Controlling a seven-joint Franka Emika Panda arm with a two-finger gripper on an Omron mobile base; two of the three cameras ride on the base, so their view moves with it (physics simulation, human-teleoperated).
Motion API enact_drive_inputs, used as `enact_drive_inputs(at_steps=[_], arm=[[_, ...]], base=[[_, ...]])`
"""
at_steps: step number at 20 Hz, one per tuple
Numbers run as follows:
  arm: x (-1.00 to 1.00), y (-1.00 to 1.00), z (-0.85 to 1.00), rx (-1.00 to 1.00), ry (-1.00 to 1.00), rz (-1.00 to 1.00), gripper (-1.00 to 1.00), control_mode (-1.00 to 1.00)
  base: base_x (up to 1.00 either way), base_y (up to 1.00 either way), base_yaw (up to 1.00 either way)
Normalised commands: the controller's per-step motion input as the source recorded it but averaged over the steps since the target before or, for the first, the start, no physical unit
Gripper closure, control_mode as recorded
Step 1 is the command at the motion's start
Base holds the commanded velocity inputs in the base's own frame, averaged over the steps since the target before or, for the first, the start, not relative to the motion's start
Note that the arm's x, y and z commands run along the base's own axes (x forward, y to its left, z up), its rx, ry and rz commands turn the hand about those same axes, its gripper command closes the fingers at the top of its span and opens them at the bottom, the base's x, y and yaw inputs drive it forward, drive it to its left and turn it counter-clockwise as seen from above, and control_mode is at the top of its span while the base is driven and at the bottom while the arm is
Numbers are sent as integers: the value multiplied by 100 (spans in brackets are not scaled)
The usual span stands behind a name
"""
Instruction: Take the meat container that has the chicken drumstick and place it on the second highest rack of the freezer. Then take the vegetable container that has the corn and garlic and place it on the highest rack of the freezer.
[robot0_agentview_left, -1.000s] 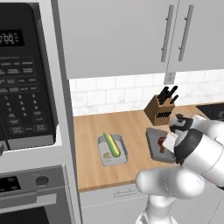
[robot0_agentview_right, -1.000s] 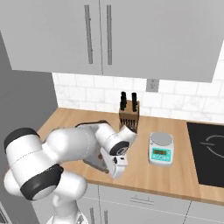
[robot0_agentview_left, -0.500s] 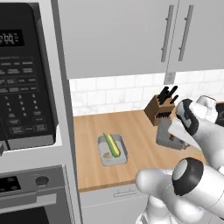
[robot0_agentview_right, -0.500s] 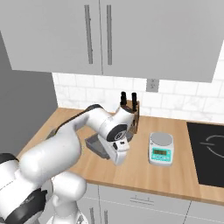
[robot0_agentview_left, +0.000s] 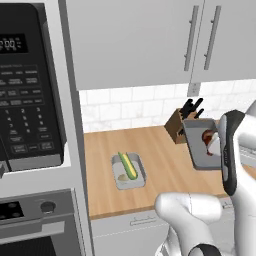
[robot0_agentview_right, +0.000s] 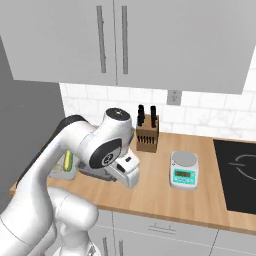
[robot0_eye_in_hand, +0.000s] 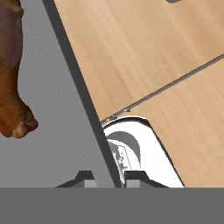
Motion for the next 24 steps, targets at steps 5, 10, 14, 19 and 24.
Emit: enact_drive_inputs(at_steps=[5, 10, 14, 19, 24], arm=[[-47, 3, 56, -14, -20, 11, 100, -100], [-1, 6, 0, -2, 1, 0, 100, -100], [-17, 0, 0, 0, 1, 0, 100, 100], [0, 0, 0, 0, 0, 0, 100, 100], [0, 0, 0, 0, 0, 0, 100, 100]], base=[[0, 0, 0], [0, 0, 0], [-44, 0, 0], [-100, 4, 0], [-100, 10, 15]])
